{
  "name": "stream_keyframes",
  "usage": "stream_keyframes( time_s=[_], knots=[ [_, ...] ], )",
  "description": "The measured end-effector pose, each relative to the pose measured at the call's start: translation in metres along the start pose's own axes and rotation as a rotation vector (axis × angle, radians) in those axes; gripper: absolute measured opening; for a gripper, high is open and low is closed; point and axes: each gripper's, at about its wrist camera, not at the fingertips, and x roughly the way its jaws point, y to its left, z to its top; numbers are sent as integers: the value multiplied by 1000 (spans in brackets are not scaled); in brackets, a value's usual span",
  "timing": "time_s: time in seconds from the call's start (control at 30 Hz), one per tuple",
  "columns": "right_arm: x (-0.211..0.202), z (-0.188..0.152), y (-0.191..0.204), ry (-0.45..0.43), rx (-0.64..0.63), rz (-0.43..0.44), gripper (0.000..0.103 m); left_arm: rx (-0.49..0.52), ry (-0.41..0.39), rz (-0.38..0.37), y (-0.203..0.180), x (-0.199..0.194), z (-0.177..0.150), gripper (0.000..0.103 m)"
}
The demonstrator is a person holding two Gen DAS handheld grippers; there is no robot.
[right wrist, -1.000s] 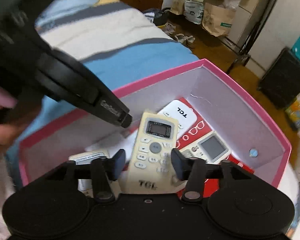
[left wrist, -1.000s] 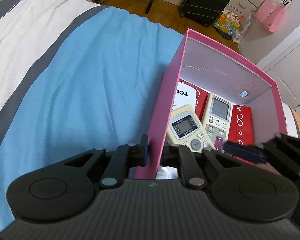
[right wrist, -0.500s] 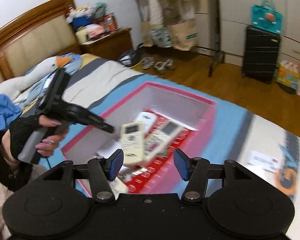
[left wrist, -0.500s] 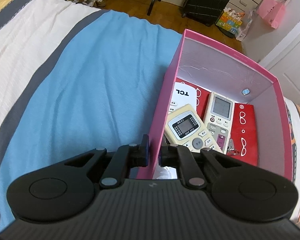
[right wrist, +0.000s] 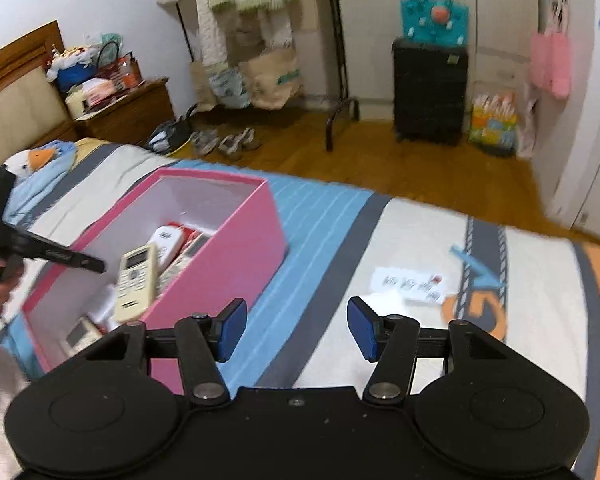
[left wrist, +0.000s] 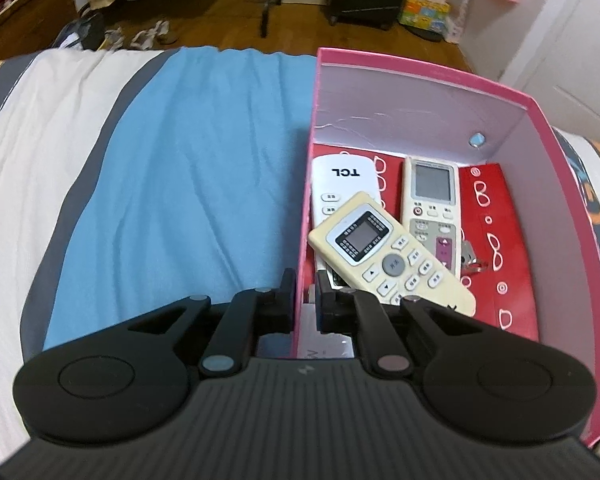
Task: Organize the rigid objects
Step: 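Move the right tool to the white charger cube and grasp it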
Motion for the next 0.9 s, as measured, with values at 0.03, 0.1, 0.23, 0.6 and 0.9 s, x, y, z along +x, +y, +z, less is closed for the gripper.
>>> stream_keyframes(
  time_s=[0.03,0.1,0.23,0.6,0.9],
  knots=[
    [3,-2,1,-23,-19,-33,66,12,0,-1,-1,0,0,10],
    [12,-4,2,-30,-62,-67,66,39,-1,2,-4,-1,-1,10],
    [35,-10,-8,-2,-67,-92,66,63,-1,2,-6,-2,-2,13],
    [61,-24,-19,105,-50,-91,70,76,5,-1,-8,2,-3,17],
    [112,-23,-14,145,-166,-157,72,80,5,-8,-10,2,-3,22]
  ],
)
